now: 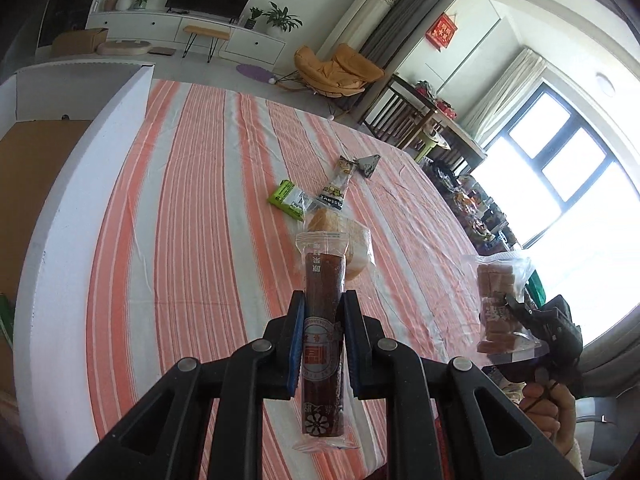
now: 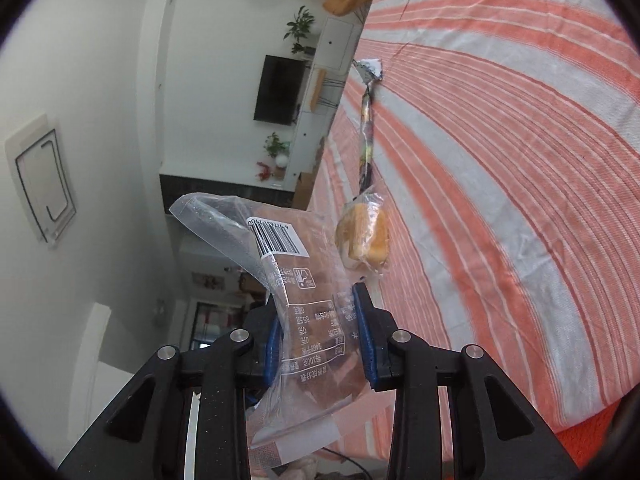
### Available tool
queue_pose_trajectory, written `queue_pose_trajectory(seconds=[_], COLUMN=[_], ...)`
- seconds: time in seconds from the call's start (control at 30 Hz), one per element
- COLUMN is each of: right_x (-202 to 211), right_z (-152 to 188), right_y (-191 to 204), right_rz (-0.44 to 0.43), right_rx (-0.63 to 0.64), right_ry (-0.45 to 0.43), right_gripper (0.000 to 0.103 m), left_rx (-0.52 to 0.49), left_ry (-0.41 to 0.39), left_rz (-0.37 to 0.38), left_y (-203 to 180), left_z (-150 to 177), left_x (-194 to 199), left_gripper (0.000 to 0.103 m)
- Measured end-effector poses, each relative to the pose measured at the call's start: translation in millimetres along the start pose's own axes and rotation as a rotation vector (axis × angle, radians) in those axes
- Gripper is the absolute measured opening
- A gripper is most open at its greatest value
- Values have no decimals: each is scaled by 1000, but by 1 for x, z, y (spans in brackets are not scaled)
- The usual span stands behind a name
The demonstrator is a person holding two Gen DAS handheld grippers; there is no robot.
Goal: Organize snacks
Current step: 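Carry both snacks into the white box and open both grippers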
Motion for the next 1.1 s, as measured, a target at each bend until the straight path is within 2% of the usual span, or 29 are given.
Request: queue_pose_trajectory(seconds=[0.2,0.47,0.67,0.83,0.97,1.1], right_x=[-24,-85,-163,-230,-277,-318], right_z=[26,70,107,140,160,182], right_y=[24,46,72,101,119,129], right_rz=[-67,-143,-192,-278,-276,-237], right_rx=[-16,-76,-94,-123,-88,-40], right_ry=[61,188,336,451,525,599], right_gripper=[34,34,33,33,33,33], left_rx=[13,87,167,232,265,293], left_ry=[-35,-81,-166,-214,-253,-264], left_rz=[54,42,-48,-128,-177,-234], left_y=[5,53,117,166,194,222], left_z=[-3,-6,-17,-20,-20,-17], left_x=[47,96,144,171,188,193], left_gripper=[17,17,17,17,17,17])
Point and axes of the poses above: each gripper's, at about its wrist camera, not at the fingertips, and x roughly against the way its jaws point, y to its left, z to its underside, the point moved 3 cm from there along -x, roughly the way its jaws point, and after that the axes turned 12 degrees about -z, right-handed, at the moved point
